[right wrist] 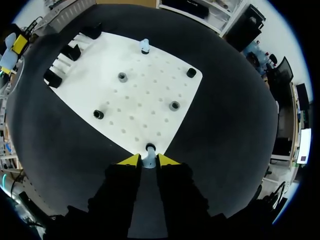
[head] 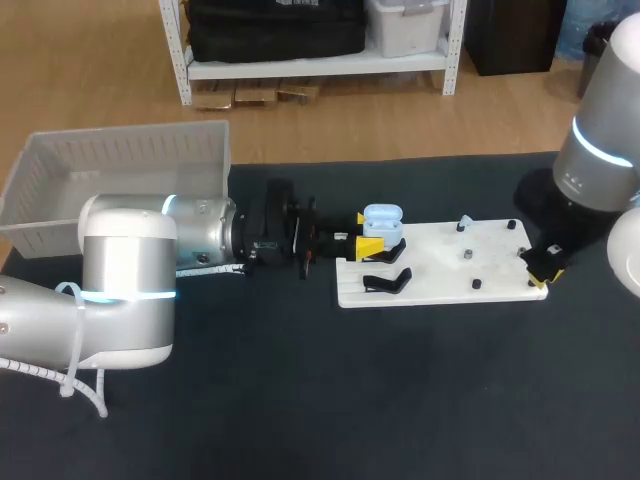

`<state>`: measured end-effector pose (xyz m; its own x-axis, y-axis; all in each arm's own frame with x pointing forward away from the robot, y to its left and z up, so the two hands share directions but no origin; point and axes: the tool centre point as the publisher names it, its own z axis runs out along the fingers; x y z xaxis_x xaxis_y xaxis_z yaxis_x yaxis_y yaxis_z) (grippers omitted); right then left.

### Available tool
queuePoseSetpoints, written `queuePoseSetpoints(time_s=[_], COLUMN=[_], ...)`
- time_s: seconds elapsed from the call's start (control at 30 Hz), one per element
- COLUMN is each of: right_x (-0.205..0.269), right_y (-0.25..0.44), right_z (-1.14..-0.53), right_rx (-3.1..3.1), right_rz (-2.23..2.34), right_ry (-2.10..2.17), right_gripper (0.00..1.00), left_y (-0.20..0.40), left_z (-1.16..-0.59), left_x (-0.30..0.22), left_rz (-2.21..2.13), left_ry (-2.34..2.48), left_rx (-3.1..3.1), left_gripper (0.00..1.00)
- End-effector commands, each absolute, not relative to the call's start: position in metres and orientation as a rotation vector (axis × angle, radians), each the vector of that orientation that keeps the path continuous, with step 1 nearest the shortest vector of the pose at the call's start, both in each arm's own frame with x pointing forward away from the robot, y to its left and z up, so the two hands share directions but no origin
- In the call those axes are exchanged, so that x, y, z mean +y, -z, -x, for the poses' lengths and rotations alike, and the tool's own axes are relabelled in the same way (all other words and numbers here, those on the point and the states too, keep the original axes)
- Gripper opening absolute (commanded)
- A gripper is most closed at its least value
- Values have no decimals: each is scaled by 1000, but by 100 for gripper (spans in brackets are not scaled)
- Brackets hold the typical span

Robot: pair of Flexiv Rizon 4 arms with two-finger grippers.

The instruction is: Pick up each earbud case from the left stands, insert the matching earbuds, close the lid, and place the case in the box.

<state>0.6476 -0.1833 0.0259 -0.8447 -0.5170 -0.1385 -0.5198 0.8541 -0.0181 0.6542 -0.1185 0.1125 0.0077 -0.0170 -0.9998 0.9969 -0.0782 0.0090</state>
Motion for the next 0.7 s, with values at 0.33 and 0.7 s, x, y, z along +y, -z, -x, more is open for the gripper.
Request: queuePoseSetpoints(time_s=[0.33, 0.7], right_x=[-180, -167], right_y=[-35, -86], right_z=[-642, -635], right_rx=[2878, 2849], right_rz=[815, 819], right_ry=[-10, 120], right_gripper=[0, 0], left_y=[-112, -112], left_z=[-653, -653], left_x=[-119, -119], left_rz=[-1253, -1253], left_ry=[1263, 1263], left_rx=[1152, 1152], left_gripper=[0, 0])
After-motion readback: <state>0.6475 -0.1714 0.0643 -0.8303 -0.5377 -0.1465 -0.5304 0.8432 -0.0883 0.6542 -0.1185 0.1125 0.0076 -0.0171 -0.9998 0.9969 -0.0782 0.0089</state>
